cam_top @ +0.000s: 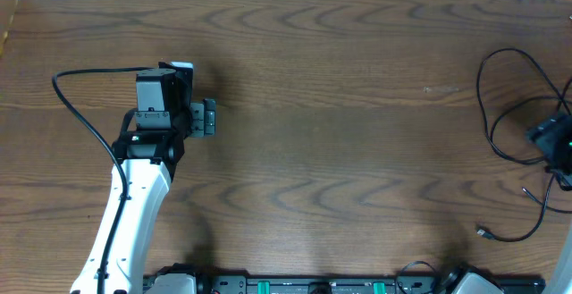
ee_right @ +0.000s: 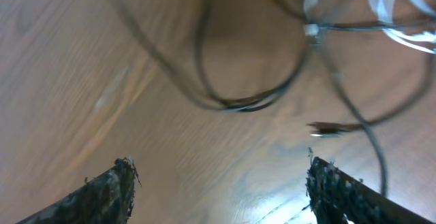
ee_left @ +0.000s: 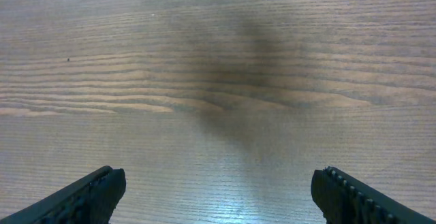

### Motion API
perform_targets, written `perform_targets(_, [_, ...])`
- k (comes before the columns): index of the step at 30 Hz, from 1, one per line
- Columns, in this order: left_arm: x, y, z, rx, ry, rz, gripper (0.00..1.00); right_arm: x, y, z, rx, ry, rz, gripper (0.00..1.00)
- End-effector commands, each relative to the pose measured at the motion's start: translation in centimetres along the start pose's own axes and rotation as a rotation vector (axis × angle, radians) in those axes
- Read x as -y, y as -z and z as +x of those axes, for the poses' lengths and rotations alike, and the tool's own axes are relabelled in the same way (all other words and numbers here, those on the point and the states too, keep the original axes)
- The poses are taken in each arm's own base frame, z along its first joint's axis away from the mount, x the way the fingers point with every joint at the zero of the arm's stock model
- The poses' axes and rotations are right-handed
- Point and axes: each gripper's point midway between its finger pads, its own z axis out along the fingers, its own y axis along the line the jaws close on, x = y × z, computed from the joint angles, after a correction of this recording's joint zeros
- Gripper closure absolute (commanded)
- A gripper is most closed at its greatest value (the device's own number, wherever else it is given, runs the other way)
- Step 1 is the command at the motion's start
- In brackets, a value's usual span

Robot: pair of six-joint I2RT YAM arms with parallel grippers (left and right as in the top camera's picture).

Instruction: Untangle cables

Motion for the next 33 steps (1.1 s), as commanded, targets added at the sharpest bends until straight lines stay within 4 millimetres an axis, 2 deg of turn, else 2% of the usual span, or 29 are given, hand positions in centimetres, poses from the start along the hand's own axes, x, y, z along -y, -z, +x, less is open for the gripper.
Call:
perform_targets(1, [-0.2, 0.1, 0.1, 0.001, 0.006, -0.008, 0.08, -2.7, -0.1, 1.3, -0.039, 0.174, -0.095, 0.16])
perform_targets(3, [-0.2, 0.1, 0.1, 0.001, 0.005, -0.008, 0.08, -3.7, -0.2, 1.8, -0.049, 0.215, -0.112, 0.10])
perform_targets(8, [-0.2, 0.1, 0.1, 0.001, 0.005, -0.008, 0.08, -7.3, -0.2, 4.2, -0.094, 0.395, -0.200, 0.03])
perform_targets(20, [-0.2, 0.1, 0.1, 0.001, 0.006, -0.008, 0.08, -13.3, -1.6, 11.5, -0.257, 0.727, -0.304, 0.01])
perform_targets(25, [-0.2, 0.1, 0.1, 0.001, 0.006, -0.008, 0.08, -14.2, -2.8, 13.3, -0.310, 0.771, -0.309, 0.01])
perform_targets(33, [-0.2, 0.1, 0.1, 0.001, 0.005, -0.008, 0.08, -13.5, -4.8, 14.8, -0.409, 0.761, -0.270, 0.01])
